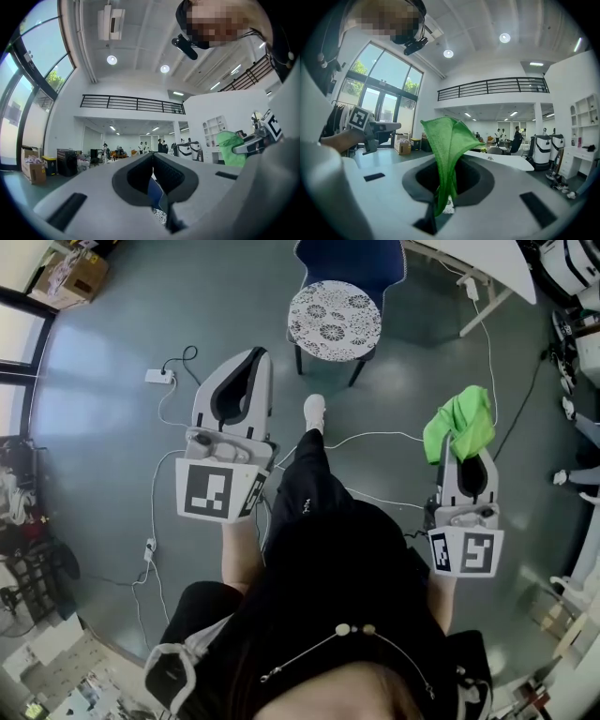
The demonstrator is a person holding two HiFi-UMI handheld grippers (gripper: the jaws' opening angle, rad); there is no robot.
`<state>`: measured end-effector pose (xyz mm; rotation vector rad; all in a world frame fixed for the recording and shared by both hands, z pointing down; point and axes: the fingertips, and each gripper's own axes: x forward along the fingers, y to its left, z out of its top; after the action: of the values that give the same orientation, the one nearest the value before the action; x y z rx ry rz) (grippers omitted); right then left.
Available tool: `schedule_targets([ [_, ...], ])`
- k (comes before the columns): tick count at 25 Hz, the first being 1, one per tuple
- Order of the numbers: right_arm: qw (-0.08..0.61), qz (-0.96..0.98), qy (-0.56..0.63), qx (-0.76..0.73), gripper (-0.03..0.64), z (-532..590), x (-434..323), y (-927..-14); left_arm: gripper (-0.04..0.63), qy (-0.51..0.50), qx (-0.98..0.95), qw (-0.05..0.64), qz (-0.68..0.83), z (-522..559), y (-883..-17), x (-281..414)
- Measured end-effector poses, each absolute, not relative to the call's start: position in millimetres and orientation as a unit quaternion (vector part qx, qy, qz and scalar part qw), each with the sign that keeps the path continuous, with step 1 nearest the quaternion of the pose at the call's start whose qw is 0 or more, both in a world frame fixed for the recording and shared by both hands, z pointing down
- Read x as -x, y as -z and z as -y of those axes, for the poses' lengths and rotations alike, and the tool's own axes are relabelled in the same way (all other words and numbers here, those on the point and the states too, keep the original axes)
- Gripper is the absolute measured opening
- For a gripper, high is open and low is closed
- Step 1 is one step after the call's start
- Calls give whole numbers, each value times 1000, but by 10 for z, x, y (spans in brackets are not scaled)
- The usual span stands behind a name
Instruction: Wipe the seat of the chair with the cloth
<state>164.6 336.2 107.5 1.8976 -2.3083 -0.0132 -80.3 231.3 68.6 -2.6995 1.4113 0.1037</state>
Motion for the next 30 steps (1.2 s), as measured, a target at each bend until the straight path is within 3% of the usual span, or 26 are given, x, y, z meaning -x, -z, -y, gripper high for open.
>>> schedule_targets([
  [15, 181, 806, 46, -561, 52, -62, -1357, -1279, 6, -13, 888, 39, -458, 694, -950, 834],
  [20, 299, 823, 35, -482, 52, 524, -1310, -2018, 6, 1, 888, 7, -460, 1159, -1276, 769],
  [24, 353, 835, 25, -422, 52, 1121, -1152, -2771, 6, 1, 879, -22, -476, 1406, -1580, 804],
  [30, 421, 820, 123, -368, 52, 1973, -858, -3821, 6, 10, 872, -52, -487, 1570, -2169, 851],
])
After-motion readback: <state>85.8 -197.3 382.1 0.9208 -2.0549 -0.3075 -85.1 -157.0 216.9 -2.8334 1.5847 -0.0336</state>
